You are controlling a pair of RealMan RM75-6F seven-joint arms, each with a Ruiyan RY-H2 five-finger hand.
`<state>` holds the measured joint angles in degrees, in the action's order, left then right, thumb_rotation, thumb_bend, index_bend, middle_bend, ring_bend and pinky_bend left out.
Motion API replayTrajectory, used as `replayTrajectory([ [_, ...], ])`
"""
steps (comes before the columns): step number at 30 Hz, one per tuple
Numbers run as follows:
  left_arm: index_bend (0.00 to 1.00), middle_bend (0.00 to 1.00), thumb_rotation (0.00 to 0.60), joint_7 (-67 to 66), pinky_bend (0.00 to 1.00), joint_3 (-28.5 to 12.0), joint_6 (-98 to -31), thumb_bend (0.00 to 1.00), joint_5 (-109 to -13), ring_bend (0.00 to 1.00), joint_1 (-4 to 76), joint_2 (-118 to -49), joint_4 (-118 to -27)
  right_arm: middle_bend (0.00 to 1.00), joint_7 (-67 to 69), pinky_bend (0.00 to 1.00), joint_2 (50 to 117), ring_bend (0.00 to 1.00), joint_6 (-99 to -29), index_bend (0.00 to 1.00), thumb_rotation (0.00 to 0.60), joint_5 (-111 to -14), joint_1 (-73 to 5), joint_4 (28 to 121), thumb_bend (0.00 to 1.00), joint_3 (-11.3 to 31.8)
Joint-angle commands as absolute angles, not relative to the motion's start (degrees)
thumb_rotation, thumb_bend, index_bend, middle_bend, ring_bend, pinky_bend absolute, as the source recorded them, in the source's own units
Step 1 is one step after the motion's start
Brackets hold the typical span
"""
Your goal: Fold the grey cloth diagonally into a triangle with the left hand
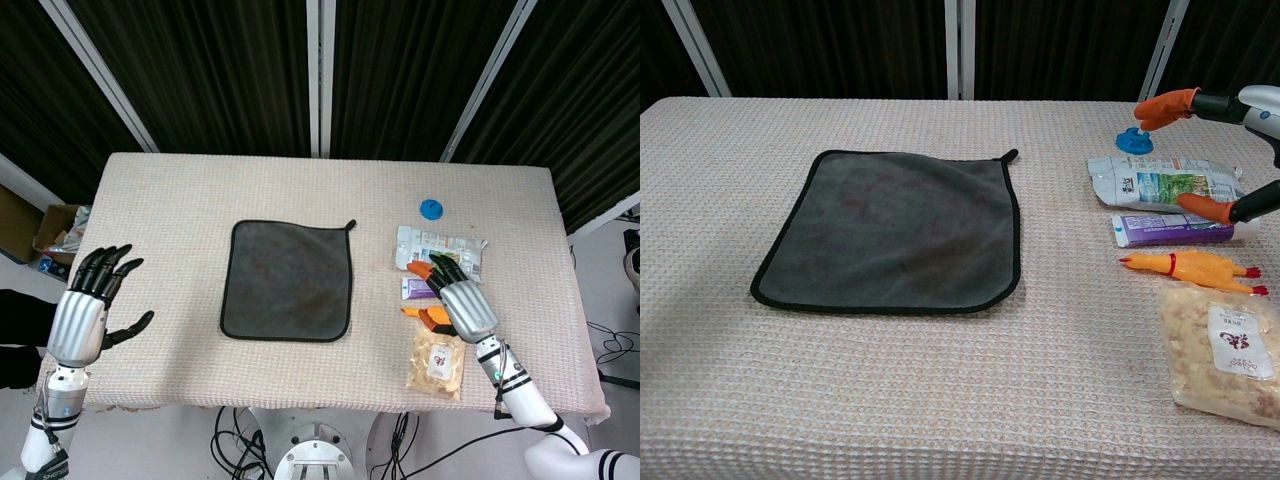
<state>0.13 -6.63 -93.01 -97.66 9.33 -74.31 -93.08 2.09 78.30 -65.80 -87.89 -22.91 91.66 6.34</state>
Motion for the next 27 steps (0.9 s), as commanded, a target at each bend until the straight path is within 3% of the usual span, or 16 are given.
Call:
replayTrajectory([
  [1,0.2,0.11,0.6,-0.14,0.11,-6.63,-92.68,0.16,-97.12,0.09,9.51,-74.29,-93.17,0.14,1.84,0.04,78.35,0.0,-65.81,0.14,0.6,-87.63,-23.11,91.71,0.3,6.22],
  [7,0.2,0.11,0.6,-0.39,0.11,-5.95,-92.07,0.16,-96.38,0.09,9.47,-73.74,-92.99,0.14,1.93,0.04,77.56,0.0,-67.66,0.14,0.6,-88.17,-22.5,92.17,0.3,5.41],
  [14,0.25,0.11,0.6,1.55,0.11,-3.4,-85.81,0.16,-93.61,0.09,10.46,-73.08,-92.14,0.14,3.39,0.04,72.68,0.0,-76.31,0.14,0.6,-90.27,-17.54,94.32,0.3,3.78],
  [20,0.34,0.11,0.6,1.88,0.11,-1.08,-76.7,0.16,-94.05,0.09,14.86,-77.51,-88.31,0.14,5.35,0.04,66.62,0.0,-83.64,0.14,0.6,-92.12,-13.32,96.31,0.3,3.16],
  [27,0.39,0.11,0.6,-1.25,0.11,-0.92,-67.63,0.16,-92.73,0.09,20.3,-84.05,-84.45,0.14,5.11,0.04,64.97,0.0,-85.68,0.14,0.6,-93.33,-11.65,97.26,0.3,2.39],
])
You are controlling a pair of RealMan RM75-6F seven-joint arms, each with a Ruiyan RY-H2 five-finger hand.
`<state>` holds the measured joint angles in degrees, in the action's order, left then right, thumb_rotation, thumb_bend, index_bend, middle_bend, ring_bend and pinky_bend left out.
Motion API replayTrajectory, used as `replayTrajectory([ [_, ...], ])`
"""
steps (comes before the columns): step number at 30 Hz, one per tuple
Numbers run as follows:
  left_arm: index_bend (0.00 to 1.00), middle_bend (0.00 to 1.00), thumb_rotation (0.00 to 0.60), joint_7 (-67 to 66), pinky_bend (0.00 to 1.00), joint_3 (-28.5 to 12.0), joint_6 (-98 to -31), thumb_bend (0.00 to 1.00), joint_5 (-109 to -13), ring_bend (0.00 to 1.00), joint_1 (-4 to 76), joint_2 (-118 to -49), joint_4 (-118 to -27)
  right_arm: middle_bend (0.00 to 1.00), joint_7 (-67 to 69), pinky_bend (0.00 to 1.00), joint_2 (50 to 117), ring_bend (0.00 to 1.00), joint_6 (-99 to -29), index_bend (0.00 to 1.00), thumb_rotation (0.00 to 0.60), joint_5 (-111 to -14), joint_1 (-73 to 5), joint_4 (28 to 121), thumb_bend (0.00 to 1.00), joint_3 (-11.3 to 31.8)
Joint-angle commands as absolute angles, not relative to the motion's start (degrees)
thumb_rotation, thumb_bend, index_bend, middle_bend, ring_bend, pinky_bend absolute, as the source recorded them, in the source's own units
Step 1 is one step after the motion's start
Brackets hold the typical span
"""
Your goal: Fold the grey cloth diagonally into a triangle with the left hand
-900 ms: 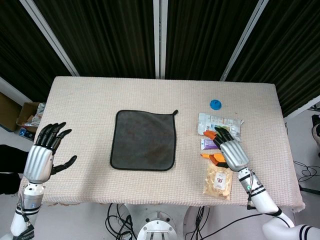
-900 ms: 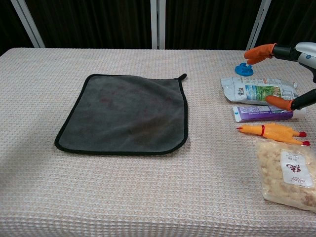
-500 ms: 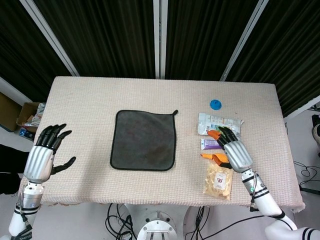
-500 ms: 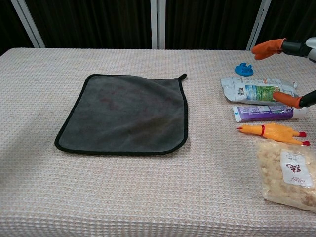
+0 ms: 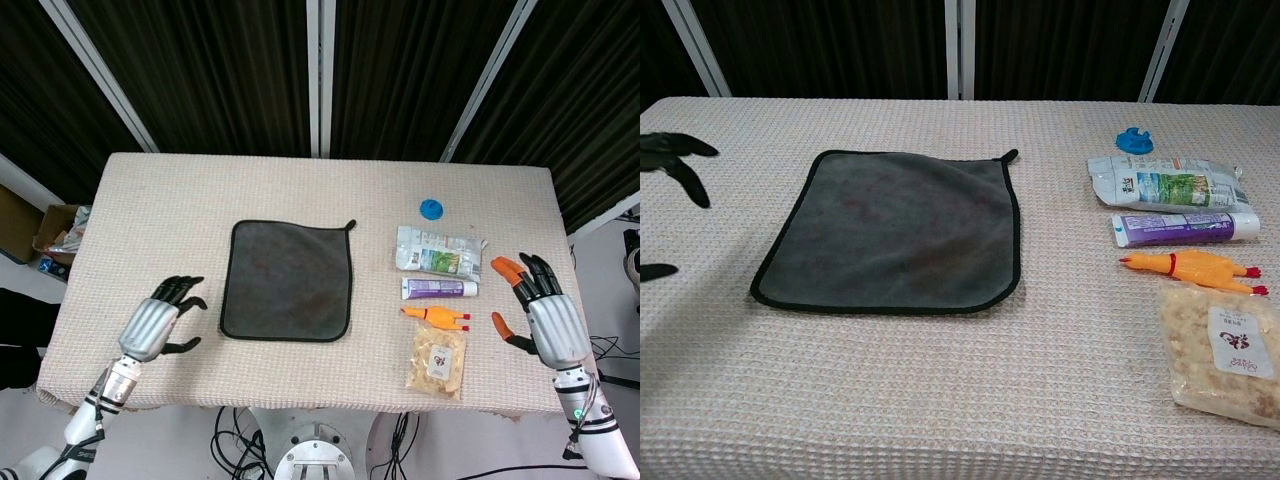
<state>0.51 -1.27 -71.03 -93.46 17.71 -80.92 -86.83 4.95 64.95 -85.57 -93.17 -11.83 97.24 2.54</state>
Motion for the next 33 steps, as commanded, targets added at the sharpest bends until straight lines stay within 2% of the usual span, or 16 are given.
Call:
replayTrajectory([
  [1,0.4,0.11,0.6,-1.68,0.11,-0.89,-66.9,0.16,-92.54,0.09,20.74,-84.82,-83.92,0.14,5.23,0.04,65.03,0.0,-85.64,0.14,0.6,-93.31,-11.6,97.2,0.3,2.35],
  [9,0.4,0.11,0.6,-3.63,0.11,-0.9,-65.41,0.16,-91.29,0.09,22.42,-90.46,-78.87,0.14,6.05,0.04,65.77,0.0,-85.07,0.14,0.6,-93.12,-11.53,96.48,0.3,2.34],
  [19,0.46,0.15,0.6,0.32,0.11,-0.34,-66.83,0.19,-91.97,0.09,23.59,-98.1,-69.46,0.14,6.68,0.04,66.37,0.0,-84.93,0.14,0.6,-92.62,-11.09,95.72,0.3,2.36],
  [30,0.52,0.17,0.6,4.17,0.1,0.07,-69.81,0.32,-92.87,0.09,24.07,-100.2,-63.62,0.14,6.81,0.04,67.04,0.0,-84.37,0.14,0.6,-92.54,-11.04,95.26,0.3,2.34],
  [33,0.58,0.19,0.6,5.58,0.11,0.26,-70.96,0.39,-93.31,0.11,24.06,-100.7,-62.5,0.14,6.58,0.04,67.15,0.0,-84.32,0.14,0.6,-92.42,-11.05,95.22,0.3,2.48],
])
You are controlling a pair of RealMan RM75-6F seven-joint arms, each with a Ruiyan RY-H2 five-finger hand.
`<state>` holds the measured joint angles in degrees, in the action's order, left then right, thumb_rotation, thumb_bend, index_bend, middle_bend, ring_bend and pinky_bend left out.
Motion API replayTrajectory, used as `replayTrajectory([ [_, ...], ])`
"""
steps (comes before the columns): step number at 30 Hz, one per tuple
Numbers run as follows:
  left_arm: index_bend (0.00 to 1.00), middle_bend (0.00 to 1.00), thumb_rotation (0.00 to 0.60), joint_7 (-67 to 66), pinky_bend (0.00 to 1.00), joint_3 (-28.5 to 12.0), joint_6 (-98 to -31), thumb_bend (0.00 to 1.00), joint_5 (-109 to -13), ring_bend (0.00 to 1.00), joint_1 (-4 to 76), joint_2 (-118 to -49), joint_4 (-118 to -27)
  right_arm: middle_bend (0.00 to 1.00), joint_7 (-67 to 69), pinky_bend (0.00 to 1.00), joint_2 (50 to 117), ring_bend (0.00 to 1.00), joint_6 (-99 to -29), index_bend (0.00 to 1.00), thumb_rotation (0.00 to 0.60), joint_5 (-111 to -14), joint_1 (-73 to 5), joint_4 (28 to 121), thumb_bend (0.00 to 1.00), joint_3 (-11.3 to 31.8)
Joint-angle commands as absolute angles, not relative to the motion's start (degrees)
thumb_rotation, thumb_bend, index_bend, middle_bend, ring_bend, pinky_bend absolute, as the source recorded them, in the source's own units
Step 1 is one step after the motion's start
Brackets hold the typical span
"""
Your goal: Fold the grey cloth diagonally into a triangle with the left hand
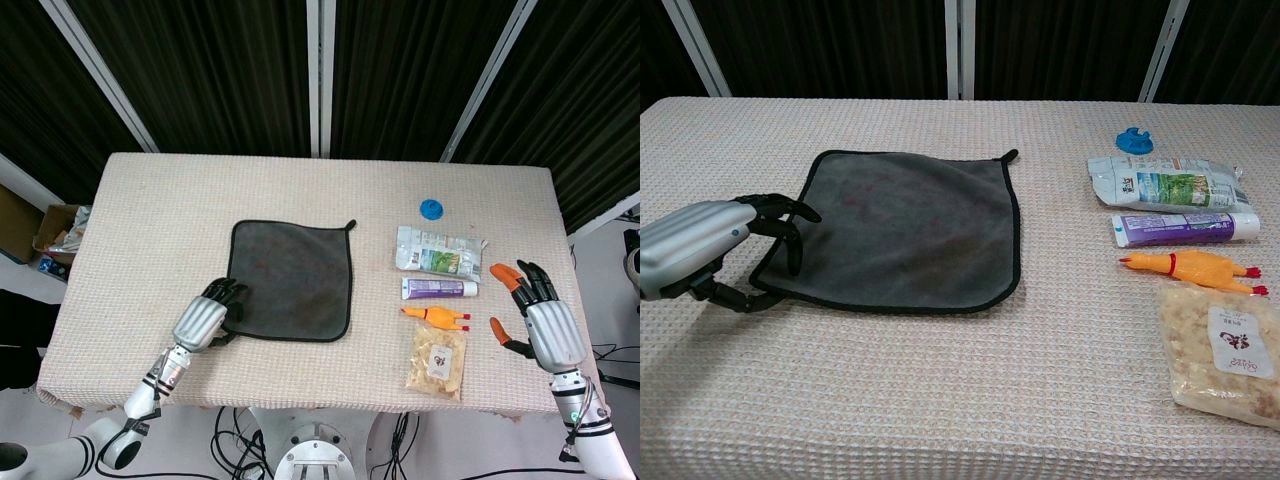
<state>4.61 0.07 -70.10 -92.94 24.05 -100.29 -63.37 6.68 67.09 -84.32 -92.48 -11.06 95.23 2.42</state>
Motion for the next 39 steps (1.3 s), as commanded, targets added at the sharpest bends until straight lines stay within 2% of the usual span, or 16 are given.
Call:
replayTrajectory([
  [1,0.61,0.2,0.6,5.78,0.11,0.35,-71.19,0.42,-93.4,0.12,24.05,-100.7,-62.32,0.14,6.58,0.04,67.19,0.0,-84.33,0.14,0.6,-92.41,-11.05,95.23,0.3,2.52],
  [7,0.7,0.21,0.6,7.68,0.11,1.38,-72.59,0.59,-93.58,0.12,23.32,-98.71,-63.46,0.14,6.56,0.04,67.32,0.0,-84.36,0.14,0.6,-92.51,-11.04,95.23,0.3,2.63],
  [18,0.7,0.21,0.6,6.66,0.11,5.6,-76.84,0.61,-90.88,0.12,16.1,-87.52,-70.62,0.14,6.0,0.04,67.76,0.0,-83.65,0.13,0.6,-92.99,-11.74,95.73,0.3,2.95],
  [23,0.69,0.21,0.6,4.64,0.11,6.1,-78.45,0.61,-91.47,0.12,14.98,-83.47,-74.75,0.14,6.28,0.04,68.34,0.0,-83.45,0.13,0.6,-93.28,-11.98,95.37,0.3,2.89],
  [27,0.69,0.21,0.6,0.63,0.11,4.46,-76.39,0.62,-93.25,0.12,18.17,-81.34,-79.52,0.14,6.99,0.04,68.36,0.0,-83.9,0.13,0.6,-93.43,-11.67,94.84,0.3,2.67],
  [32,0.67,0.21,0.6,-7.02,0.11,1.68,-68.68,0.62,-93.54,0.12,24.51,-78.44,-86.43,0.14,7.9,0.04,67.8,0.0,-85.42,0.14,0.6,-93.48,-10.65,94.35,0.3,2.46],
  [39,0.67,0.21,0.6,-14.0,0.11,-5.91,-57.47,0.62,-88.33,0.12,34.27,-78.12,-92.09,0.14,8.54,0.04,67.53,0.0,-86.38,0.14,0.6,-93.28,-9.63,93.94,0.3,2.13],
])
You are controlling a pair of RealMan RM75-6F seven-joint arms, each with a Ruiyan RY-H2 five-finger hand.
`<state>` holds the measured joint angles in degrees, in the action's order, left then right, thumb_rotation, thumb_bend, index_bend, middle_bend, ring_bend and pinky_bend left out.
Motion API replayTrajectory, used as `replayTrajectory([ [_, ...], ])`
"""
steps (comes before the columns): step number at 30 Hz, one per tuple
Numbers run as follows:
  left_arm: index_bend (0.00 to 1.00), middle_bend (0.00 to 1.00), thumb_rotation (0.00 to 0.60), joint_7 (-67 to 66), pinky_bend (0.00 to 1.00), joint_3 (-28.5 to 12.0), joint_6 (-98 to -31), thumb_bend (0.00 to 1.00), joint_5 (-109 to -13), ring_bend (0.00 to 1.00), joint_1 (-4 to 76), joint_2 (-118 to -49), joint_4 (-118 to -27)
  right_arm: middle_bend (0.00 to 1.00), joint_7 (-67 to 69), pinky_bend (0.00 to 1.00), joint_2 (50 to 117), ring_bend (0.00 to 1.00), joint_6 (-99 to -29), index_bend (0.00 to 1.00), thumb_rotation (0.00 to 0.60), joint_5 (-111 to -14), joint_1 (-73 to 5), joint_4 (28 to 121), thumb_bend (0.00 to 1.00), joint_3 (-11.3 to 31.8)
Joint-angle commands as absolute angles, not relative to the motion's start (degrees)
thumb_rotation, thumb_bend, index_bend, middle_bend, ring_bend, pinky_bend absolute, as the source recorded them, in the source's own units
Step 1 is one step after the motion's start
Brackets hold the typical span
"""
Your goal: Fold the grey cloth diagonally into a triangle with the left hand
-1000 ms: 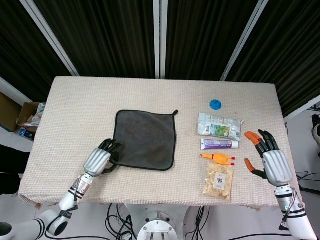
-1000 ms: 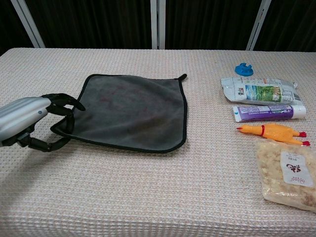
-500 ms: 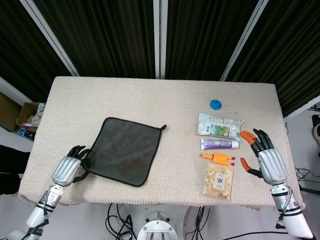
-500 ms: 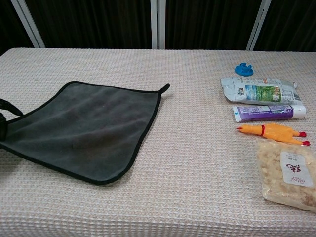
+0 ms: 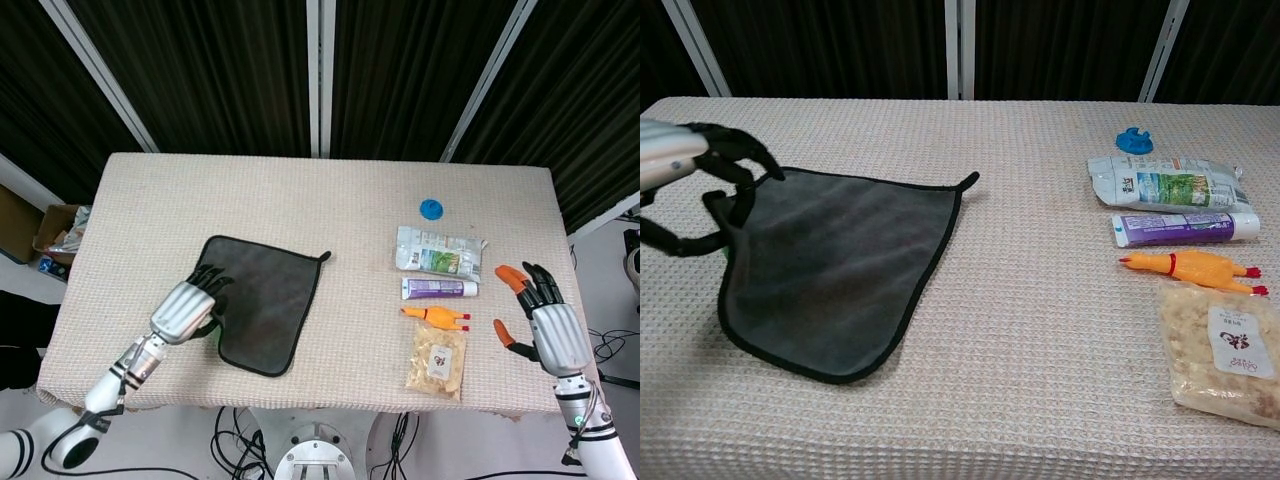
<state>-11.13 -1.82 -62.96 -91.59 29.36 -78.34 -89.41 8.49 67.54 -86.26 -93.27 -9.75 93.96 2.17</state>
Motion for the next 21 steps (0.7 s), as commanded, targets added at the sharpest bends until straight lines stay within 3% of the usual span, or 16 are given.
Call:
replayTrajectory([
  [1,0.67,0.21,0.6,-14.6,0.11,-6.87,-55.84,0.62,-87.21,0.12,35.57,-78.44,-92.32,0.14,8.54,0.04,67.51,0.0,-86.44,0.14,0.6,-93.26,-9.56,93.94,0.3,2.11],
  [10,0.66,0.21,0.6,-21.87,0.11,-14.39,-43.28,0.63,-73.24,0.12,47.34,-85.31,-86.52,0.14,7.21,0.04,66.35,0.0,-87.61,0.13,0.6,-93.15,-8.47,95.23,0.3,2.08],
  [21,0.65,0.21,0.6,-32.29,0.11,-14.23,-37.43,0.62,-56.72,0.12,57.57,-92.72,-76.26,0.14,6.15,0.04,65.71,0.0,-87.01,0.14,0.6,-92.27,-8.17,96.46,0.3,2.38],
])
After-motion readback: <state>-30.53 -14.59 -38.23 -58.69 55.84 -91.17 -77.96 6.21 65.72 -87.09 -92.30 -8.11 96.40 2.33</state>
